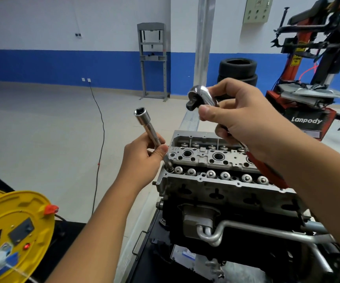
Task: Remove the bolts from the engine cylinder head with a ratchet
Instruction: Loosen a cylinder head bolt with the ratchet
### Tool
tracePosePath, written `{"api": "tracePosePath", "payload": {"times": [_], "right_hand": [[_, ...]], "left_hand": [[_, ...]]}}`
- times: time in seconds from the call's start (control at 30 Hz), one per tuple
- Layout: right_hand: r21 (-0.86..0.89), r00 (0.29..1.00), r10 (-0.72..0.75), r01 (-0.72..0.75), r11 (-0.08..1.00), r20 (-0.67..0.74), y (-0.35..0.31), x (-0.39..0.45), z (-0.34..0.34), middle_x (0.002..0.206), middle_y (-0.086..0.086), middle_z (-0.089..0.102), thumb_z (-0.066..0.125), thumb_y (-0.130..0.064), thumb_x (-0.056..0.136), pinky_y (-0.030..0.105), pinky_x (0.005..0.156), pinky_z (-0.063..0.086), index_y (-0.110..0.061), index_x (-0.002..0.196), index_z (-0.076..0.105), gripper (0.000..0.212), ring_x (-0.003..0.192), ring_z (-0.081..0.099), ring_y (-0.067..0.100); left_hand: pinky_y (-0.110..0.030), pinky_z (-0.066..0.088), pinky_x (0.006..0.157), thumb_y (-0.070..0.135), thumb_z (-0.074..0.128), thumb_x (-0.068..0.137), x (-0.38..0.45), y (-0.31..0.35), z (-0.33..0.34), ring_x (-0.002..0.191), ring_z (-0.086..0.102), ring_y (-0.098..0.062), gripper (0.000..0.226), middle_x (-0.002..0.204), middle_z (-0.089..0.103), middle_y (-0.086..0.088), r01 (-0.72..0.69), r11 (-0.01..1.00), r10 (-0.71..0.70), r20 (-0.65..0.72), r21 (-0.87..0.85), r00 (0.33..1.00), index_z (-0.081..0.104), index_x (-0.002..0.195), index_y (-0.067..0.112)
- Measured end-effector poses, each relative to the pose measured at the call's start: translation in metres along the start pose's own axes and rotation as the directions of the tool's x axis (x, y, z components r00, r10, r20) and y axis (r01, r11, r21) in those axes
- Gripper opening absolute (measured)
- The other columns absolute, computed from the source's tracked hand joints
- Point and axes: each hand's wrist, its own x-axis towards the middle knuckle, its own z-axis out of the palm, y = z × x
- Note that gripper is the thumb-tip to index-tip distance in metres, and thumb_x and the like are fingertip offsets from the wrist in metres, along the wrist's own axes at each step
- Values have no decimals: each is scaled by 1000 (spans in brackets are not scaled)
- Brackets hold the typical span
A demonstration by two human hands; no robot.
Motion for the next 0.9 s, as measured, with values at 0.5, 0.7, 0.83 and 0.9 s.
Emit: {"api": "tracePosePath", "payload": {"times": [0.5,0.7,0.83,0.9], "right_hand": [[-432,944,-300,328,840,134,-30,29,46,82,-13,67,80,-30,90,43,79,57,-39,101,67,20,79,63,9],[-531,922,-362,377,758,138,-32,28,52,93,-36,59,83,-28,87,42,88,53,-41,112,68,32,91,61,3],[-561,897,-408,429,708,171,-37,31,51,113,-19,69,84,-26,86,46,90,53,-42,111,68,33,103,61,12],[-607,883,-417,454,652,214,-39,33,49,108,-16,66,84,-29,86,43,86,51,-42,112,69,33,101,60,14]], "left_hand": [[-47,57,98,22,69,99,6,19,-13,98,69,-15,13,101,72,9,70,994,-83,163,86,983,65,91,31],[-40,58,94,21,68,99,7,17,-10,95,68,-12,16,99,71,10,44,994,-59,158,96,986,64,90,33],[-17,52,69,20,67,100,10,19,-6,82,68,-6,21,92,67,12,-6,992,-16,170,123,985,60,86,34],[-8,48,60,19,67,100,12,21,-5,74,67,2,24,88,66,12,-19,993,-3,174,121,985,59,85,34]]}}
